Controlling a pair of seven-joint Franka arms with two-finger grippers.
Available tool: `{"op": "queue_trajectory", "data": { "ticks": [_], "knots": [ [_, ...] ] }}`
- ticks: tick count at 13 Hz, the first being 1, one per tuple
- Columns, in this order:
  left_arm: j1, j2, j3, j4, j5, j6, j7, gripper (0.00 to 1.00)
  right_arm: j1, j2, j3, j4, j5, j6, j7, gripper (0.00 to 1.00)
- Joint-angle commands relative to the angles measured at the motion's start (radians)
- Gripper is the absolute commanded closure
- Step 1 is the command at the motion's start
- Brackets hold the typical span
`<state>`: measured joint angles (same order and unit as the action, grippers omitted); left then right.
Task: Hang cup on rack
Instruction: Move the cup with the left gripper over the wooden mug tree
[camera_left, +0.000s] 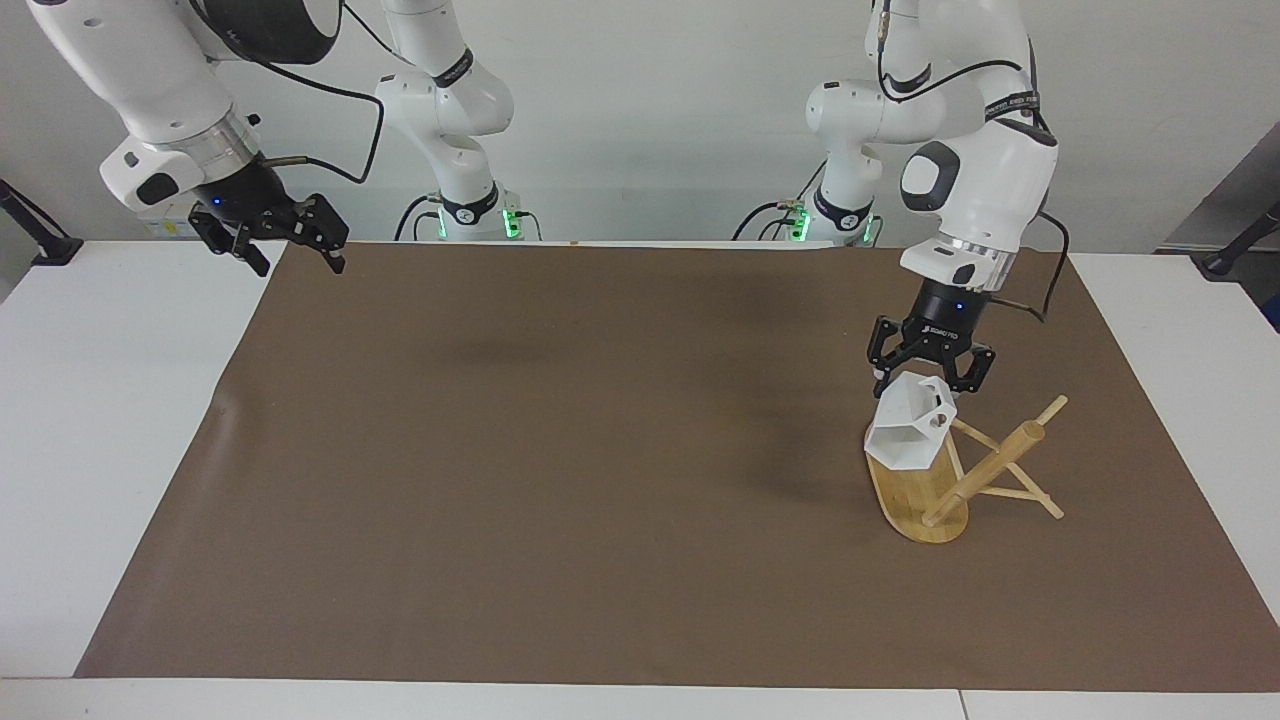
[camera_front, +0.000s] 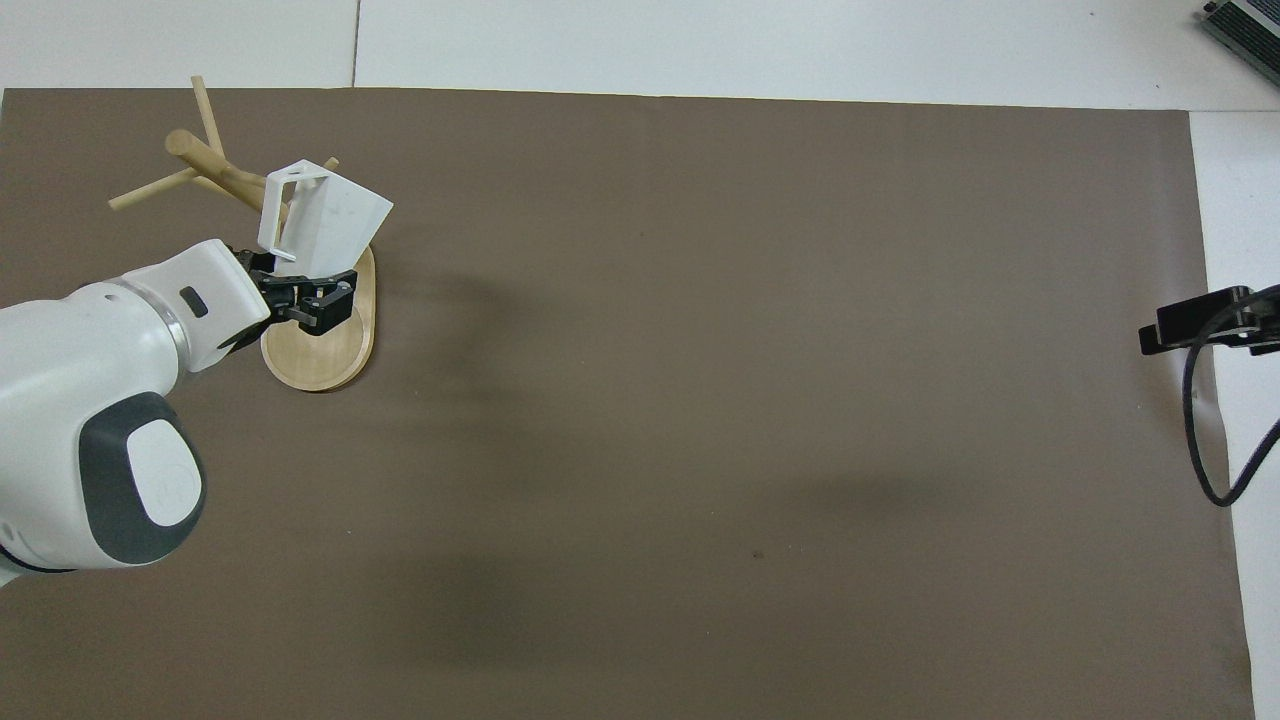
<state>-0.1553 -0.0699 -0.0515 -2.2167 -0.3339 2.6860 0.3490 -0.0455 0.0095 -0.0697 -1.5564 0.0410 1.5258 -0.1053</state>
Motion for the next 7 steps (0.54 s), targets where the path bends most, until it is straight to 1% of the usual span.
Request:
{"op": "queue_trajectory", "data": {
  "ticks": [1, 4, 7],
  "knots": [
    [0.019, -0.025, -0.005, -0.029, 0.024, 0.012, -0.143, 1.00, -0.004, -0.016, 0.010, -0.017, -0.050, 0.049, -0.002, 0.00],
    [0.022, -0.013, -0.005, -0.024, 0.022, 0.015, -0.148, 1.00, -0.004, -0.014, 0.014, -0.031, -0.056, 0.135, 0.015, 0.00],
    [0.039, 0.007, -0.005, -0.023, 0.022, 0.018, -0.214, 1.00, -0.004, -0.016, 0.014, -0.040, -0.056, 0.152, 0.057, 0.00]
  ]
}}
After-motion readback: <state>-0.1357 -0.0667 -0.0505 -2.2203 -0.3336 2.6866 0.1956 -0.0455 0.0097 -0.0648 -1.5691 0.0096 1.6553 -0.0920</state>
